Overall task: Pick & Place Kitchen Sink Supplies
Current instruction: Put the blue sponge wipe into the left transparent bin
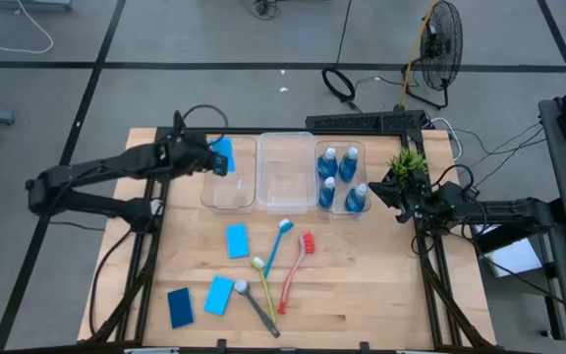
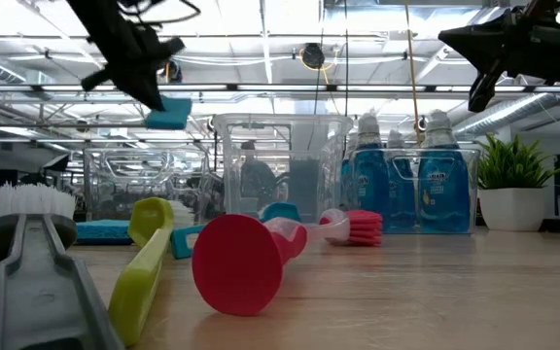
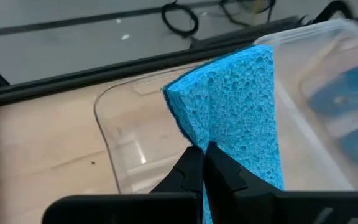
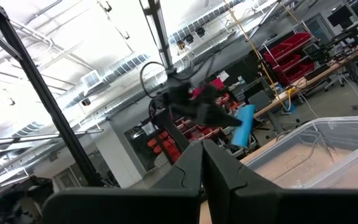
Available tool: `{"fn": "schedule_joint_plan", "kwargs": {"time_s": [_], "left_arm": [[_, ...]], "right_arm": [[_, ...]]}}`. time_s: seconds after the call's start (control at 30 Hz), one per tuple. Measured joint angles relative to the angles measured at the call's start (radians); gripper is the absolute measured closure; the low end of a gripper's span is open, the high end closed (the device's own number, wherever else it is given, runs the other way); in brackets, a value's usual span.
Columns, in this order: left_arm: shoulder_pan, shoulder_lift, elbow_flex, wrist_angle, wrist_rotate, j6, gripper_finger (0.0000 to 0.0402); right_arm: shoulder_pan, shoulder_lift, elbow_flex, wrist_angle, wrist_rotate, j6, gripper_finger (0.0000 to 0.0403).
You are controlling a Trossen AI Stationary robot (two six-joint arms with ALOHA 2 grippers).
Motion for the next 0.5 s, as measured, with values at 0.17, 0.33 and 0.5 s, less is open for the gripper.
{"fn": "schedule_joint_plan", "kwargs": {"time_s": [0.17, 0.33, 0.5], "left_arm": [[0.126, 0.116, 0.0, 0.085, 0.132, 0.085, 0.0401], [0.239, 0.197, 0.0, 0.104, 0.268, 0.104, 0.0401], [0.283, 0.276, 0.0, 0.111, 0.373, 0.129, 0.0401]], "right_arm": [[0.0, 0.0, 0.0, 0.0, 0.003, -0.001, 0.0403], [0.0, 0.0, 0.0, 0.0, 0.0, 0.001, 0.0403], [0.0, 0.0, 0.0, 0.0, 0.0, 0.001, 0.0403]]}}
